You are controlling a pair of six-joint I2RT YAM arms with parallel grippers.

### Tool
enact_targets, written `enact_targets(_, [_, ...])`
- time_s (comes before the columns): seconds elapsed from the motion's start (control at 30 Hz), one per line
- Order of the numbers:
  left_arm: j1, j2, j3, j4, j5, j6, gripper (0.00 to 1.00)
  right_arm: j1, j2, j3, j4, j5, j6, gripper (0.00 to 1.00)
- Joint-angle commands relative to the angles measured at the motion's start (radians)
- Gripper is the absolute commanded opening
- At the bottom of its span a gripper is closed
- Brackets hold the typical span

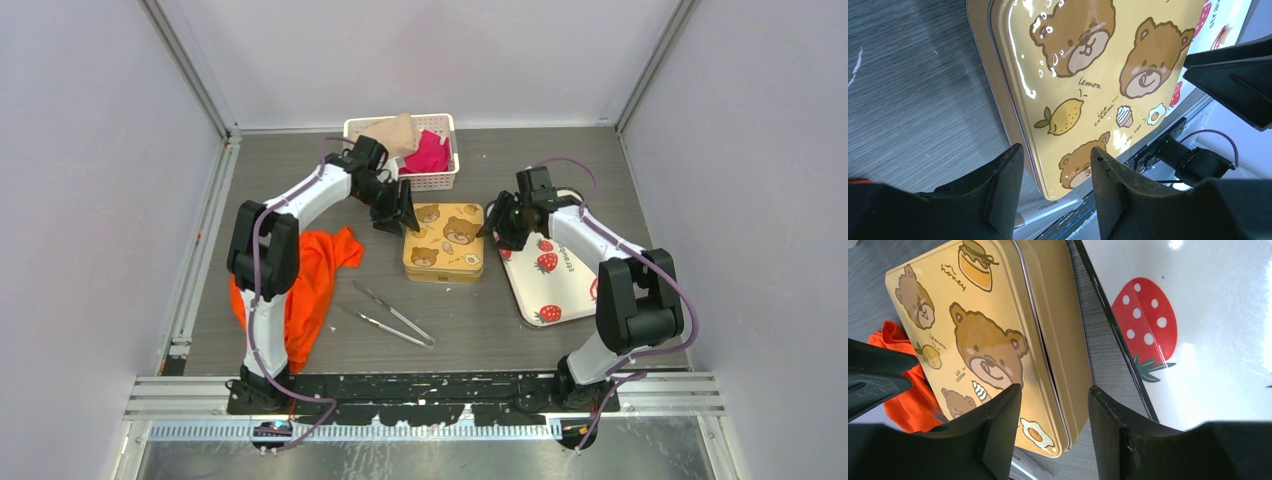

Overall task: Pack the chocolate
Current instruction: Close the box lid on the packing box.

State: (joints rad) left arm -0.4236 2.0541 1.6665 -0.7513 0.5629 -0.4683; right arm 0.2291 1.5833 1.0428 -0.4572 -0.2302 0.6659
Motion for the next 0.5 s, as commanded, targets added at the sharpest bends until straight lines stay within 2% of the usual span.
enact_targets(0.0, [-0.003,0.009,0.000,0.030,0.048,-0.005,0.52,0.000,-0.016,0.000,0.037,-0.019,0.020,0.58])
enact_targets(0.47, [-0.020,0.025,0.001,0.056,0.122,-0.018,0.49,0.000,0.009,0.006,0.084,-0.074,0.051,0.60])
